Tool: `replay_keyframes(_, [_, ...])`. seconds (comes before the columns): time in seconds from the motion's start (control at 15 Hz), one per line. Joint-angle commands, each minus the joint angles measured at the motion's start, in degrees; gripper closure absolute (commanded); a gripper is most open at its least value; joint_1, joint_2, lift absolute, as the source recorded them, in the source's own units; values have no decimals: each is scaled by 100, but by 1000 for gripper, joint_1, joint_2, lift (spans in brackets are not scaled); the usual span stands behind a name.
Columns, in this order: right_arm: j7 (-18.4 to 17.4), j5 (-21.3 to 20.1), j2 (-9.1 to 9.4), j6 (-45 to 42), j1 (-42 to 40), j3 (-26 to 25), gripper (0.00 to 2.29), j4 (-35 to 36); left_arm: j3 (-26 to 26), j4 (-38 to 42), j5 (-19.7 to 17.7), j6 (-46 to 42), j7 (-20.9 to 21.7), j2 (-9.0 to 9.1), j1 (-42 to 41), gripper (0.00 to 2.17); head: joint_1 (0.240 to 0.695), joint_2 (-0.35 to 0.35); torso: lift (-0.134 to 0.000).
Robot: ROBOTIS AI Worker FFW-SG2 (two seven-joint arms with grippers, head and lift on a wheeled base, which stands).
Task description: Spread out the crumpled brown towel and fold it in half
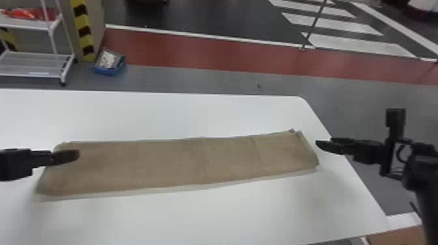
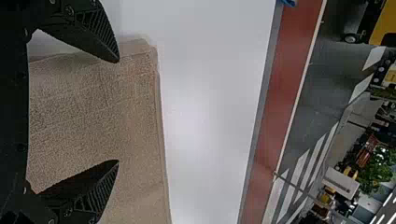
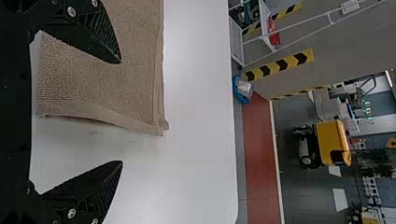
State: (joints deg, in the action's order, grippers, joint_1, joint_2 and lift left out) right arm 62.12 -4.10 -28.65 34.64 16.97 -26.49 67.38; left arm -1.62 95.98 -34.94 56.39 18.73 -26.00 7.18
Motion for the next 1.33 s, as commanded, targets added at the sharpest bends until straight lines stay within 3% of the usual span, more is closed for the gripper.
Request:
replay_keyframes(0.0, [29, 14, -9, 66, 17, -14, 130, 3, -13, 9, 5, 0, 8, -37, 3, 137, 695, -252, -120])
replay_keyframes(1.27, [-7, -30, 44, 48, 17, -5, 134, 56, -40, -35, 75, 18, -97, -125, 3, 130, 695, -230, -120])
